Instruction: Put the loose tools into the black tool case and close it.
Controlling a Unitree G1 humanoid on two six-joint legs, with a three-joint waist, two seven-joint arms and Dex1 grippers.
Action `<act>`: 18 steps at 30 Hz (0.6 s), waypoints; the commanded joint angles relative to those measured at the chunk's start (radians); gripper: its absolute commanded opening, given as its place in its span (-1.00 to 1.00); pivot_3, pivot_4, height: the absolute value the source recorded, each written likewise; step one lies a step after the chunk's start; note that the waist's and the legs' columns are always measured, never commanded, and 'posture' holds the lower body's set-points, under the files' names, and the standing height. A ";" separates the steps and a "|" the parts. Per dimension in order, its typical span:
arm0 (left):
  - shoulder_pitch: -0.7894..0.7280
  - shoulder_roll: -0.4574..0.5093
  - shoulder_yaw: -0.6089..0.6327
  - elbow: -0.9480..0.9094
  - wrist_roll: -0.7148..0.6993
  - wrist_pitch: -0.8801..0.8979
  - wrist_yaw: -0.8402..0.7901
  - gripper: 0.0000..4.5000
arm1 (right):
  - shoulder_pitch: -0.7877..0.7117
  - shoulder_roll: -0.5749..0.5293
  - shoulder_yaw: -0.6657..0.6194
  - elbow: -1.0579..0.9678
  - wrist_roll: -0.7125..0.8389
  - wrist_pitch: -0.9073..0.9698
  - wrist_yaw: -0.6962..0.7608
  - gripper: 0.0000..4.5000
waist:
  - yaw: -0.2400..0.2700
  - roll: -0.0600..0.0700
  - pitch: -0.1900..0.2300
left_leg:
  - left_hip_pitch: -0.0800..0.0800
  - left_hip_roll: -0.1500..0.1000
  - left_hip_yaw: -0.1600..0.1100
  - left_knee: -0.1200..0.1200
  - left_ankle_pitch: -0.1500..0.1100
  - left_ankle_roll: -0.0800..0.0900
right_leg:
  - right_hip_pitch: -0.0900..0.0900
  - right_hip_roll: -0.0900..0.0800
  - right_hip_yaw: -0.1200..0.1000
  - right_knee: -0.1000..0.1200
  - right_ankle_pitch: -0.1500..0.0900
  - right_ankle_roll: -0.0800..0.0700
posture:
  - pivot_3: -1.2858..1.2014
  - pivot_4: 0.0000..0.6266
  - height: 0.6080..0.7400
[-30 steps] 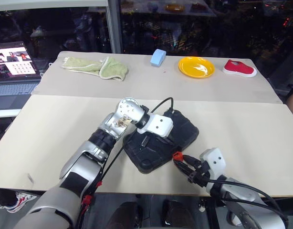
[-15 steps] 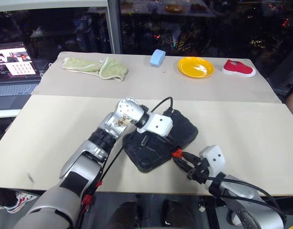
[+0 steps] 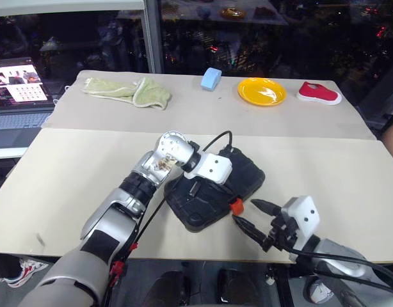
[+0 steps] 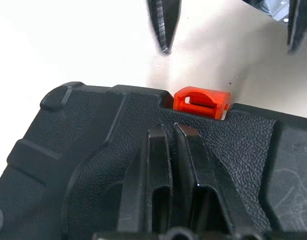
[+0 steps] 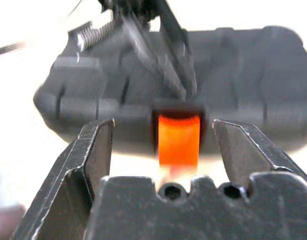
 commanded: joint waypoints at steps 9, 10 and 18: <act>0.026 0.010 -0.060 0.052 0.073 0.009 -0.009 -0.83 | -0.035 -0.003 0.038 0.073 -0.048 -0.049 0.006 -0.99 | 0.001 0.000 0.000 | 0.000 0.001 0.000 0.000 0.000 -0.001 | 0.000 0.000 0.000 0.000 -0.001 0.001 | 0.03 -0.52 0.88; 0.026 0.010 -0.060 0.052 0.074 0.009 -0.009 -0.83 | -0.041 -0.003 0.048 0.080 -0.054 -0.052 0.007 -0.99 | 0.001 0.000 0.000 | 0.000 0.000 0.000 0.000 0.000 -0.001 | 0.000 0.000 0.000 0.000 -0.001 0.001 | 0.03 -0.52 0.88; 0.023 0.008 -0.059 0.054 0.074 0.012 -0.007 -0.83 | -0.096 0.002 0.108 0.135 -0.090 -0.046 0.002 -0.99 | 0.002 0.000 0.000 | 0.000 0.000 0.000 0.000 0.000 -0.001 | 0.000 0.000 0.000 0.000 -0.001 0.001 | 0.03 -0.52 0.88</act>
